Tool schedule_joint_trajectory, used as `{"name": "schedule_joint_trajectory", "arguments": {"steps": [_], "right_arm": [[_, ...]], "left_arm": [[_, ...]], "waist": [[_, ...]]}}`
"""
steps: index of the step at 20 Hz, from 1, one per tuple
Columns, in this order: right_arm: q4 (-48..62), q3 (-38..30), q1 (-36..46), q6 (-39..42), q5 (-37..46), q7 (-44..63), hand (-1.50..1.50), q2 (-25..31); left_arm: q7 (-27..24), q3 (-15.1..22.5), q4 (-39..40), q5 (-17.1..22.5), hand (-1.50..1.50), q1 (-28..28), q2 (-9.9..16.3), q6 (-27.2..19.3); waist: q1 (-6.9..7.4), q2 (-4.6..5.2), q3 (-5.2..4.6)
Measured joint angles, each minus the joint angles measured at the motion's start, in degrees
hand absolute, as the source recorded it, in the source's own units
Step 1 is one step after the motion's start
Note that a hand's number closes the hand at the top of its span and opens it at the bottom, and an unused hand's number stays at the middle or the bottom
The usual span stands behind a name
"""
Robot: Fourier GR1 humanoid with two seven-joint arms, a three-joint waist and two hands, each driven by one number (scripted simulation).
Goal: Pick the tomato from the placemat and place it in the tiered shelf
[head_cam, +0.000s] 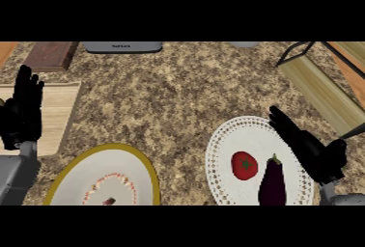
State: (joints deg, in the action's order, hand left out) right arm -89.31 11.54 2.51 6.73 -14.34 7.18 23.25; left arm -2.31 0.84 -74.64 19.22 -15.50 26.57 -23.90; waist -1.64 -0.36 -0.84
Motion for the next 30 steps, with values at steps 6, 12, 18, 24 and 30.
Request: {"name": "schedule_joint_trajectory", "arguments": {"steps": [6, 12, 18, 24, 30], "right_arm": [[-4.56, 1.52, 4.92, -13.57, 10.35, -2.21, 1.50, -7.31], [-3.11, -0.51, 1.77, -34.64, 29.91, 0.67, -1.50, -7.41], [-4.82, 11.66, -2.41, -48.00, 52.34, 10.66, -1.50, -18.49], [-6.67, 13.86, -6.94, -43.20, 74.44, 26.36, -1.50, -20.43], [-10.65, 16.95, -7.98, -23.42, 87.18, 41.86, -1.50, -22.38]], "left_arm": [[2.07, 2.98, 0.40, -0.48, 0.00, 4.23, 2.12, 6.58], [3.45, 5.16, 0.97, 0.29, 0.00, 8.96, 2.56, 10.64], [3.27, 5.55, -1.28, 1.21, 0.00, 12.93, 3.72, 14.31], [2.72, 5.00, -1.68, 1.42, 0.00, 14.94, 4.05, 14.98], [2.64, 4.78, -2.50, 1.51, 0.00, 15.69, 4.44, 15.67]], "waist": [[1.94, 0.06, 0.61], [0.51, -0.25, 0.32], [1.49, -0.18, 0.52], [0.54, -0.35, 0.37], [0.96, -0.20, 0.37]]}}
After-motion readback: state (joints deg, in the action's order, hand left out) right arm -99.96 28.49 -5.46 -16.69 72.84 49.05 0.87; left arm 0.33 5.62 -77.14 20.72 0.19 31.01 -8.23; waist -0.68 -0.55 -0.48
